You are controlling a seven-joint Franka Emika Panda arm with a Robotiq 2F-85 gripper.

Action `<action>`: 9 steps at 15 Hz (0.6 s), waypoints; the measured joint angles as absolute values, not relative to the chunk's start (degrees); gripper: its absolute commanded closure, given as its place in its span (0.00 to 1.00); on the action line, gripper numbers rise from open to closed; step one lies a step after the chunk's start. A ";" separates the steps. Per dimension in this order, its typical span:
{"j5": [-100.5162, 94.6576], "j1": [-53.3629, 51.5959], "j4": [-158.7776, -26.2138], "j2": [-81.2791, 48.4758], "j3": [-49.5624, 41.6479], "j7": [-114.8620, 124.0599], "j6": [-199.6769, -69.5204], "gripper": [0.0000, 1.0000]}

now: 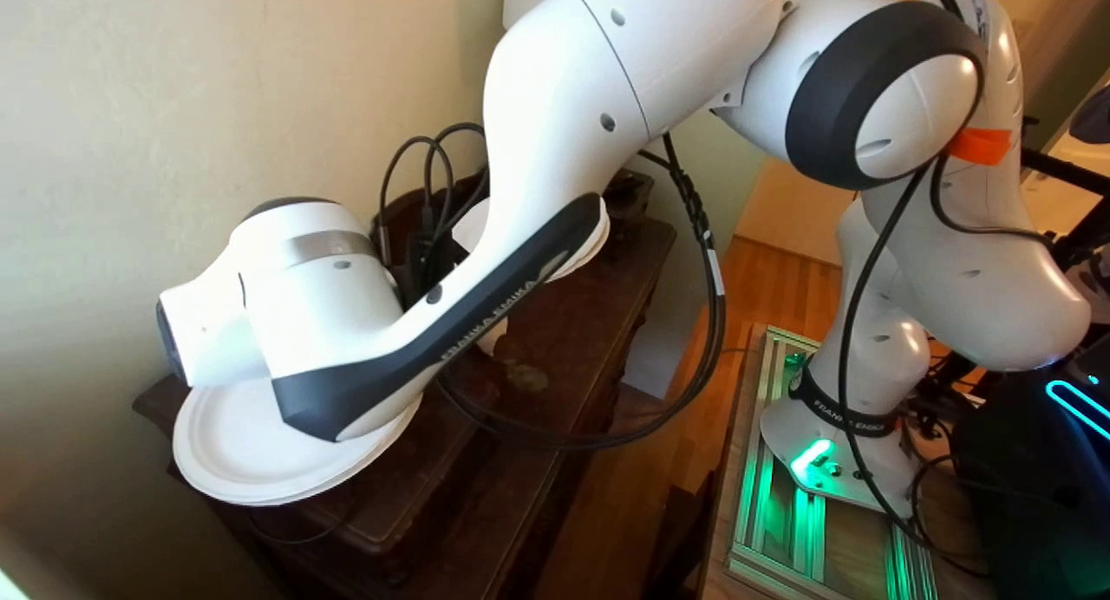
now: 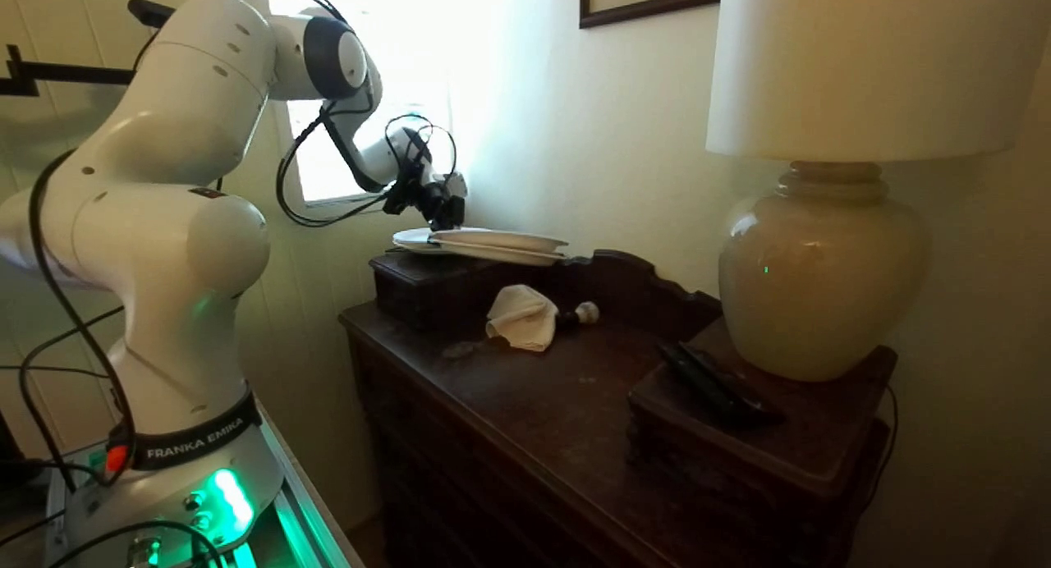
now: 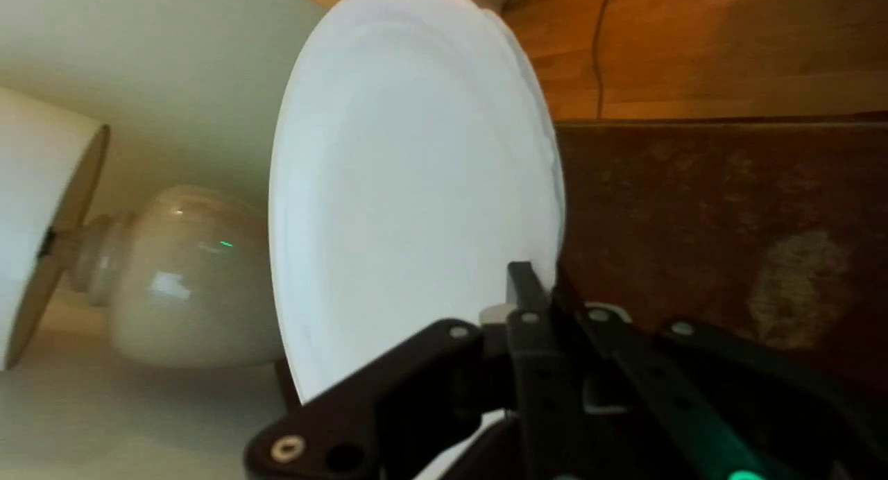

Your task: Put the plates that are on the right on the ones to the left

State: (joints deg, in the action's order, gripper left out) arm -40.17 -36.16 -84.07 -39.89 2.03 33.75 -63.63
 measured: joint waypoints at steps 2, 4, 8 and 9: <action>-42.78 -38.03 -84.03 -39.26 2.74 35.44 -59.23 0.98; -46.73 -38.97 -84.05 -38.50 3.73 35.23 -57.18 0.97; -58.04 -38.86 -84.06 -37.84 6.69 28.77 -61.62 0.98; -60.01 -38.69 -84.13 -37.79 7.28 27.51 -63.57 0.97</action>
State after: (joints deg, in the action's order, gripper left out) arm -60.01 -38.69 -84.13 -37.79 7.28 27.51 -63.57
